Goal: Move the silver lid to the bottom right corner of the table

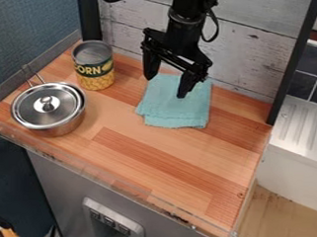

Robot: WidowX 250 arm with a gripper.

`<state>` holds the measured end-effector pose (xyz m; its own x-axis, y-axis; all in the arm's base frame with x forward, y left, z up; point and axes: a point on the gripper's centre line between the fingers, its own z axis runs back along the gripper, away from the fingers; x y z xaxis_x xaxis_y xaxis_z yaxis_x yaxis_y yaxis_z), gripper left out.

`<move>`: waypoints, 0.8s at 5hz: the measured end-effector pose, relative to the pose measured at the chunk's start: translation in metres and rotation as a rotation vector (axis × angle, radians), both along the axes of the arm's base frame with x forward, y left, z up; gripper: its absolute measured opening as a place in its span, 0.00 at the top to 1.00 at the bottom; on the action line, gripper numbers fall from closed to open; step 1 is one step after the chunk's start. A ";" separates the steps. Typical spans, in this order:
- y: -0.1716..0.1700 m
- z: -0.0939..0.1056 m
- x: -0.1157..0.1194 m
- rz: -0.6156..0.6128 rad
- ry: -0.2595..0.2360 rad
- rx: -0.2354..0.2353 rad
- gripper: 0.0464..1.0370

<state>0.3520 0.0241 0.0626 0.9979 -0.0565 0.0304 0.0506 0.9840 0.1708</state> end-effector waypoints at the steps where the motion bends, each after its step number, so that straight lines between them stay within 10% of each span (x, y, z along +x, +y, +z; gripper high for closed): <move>1: 0.000 -0.013 -0.004 -0.004 0.030 -0.001 0.04; 2: 0.030 -0.026 -0.034 0.050 0.080 -0.008 0.04; 4: 0.105 -0.014 -0.084 0.135 0.020 -0.023 0.04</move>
